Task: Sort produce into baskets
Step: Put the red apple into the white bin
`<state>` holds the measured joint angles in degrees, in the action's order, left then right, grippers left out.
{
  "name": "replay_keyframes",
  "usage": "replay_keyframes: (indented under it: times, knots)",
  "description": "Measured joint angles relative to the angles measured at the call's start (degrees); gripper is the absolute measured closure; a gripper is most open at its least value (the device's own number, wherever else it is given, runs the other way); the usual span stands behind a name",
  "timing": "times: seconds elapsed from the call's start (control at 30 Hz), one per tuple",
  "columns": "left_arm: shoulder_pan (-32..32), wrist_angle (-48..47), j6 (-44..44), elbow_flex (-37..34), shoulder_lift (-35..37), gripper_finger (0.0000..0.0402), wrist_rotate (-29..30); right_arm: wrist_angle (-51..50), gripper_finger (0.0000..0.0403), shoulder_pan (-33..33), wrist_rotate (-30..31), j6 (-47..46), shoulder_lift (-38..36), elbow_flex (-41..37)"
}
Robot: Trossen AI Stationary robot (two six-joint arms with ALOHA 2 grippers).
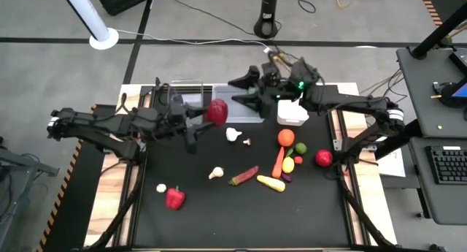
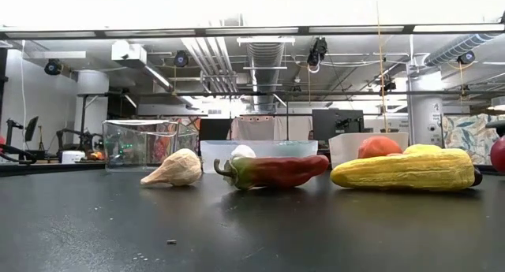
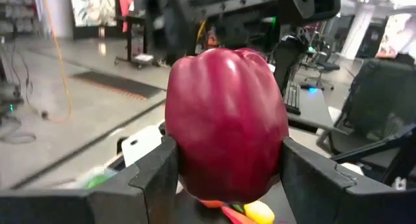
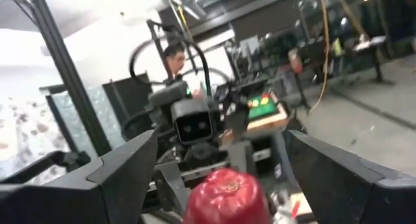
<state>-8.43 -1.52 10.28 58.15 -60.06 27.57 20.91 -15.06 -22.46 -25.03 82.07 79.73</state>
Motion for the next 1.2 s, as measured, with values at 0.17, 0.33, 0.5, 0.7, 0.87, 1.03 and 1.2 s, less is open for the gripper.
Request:
replay_keyframes:
  times: [0.17,0.33,0.5,0.7,0.87,1.03,1.2]
  knots:
    - [1.04,3.28,-2.75,0.0,-1.15,0.019,0.08,-0.47,0.0074,1.55,-0.02,-1.44,1.62,-0.12]
    - [1.75,2.92,-3.36,0.0,-1.28,0.019,0.41,-0.78,0.0067,2.11,0.14,-1.96,2.07,-0.08]
    - [1.8,3.1,-3.84,0.07,-1.28,0.019,0.33,-1.7,0.0065,2.09,0.72,-1.8,2.28,-0.02]
    - [1.8,6.57,-5.04,0.24,-1.65,0.019,0.21,-4.81,0.0064,2.22,2.07,-0.04,2.68,-0.05]
    - [2.37,8.58,-5.28,0.24,-3.11,0.019,0.2,-4.7,0.0065,2.2,2.57,0.84,2.57,-0.05]
    - [2.83,10.44,-5.3,0.24,-4.54,0.019,0.23,-6.18,0.0081,2.33,2.97,2.02,2.56,-0.03]
    - [3.11,10.62,-5.2,0.24,-4.79,0.0188,0.38,-6.77,0.0122,2.28,3.0,2.61,2.46,-0.03]
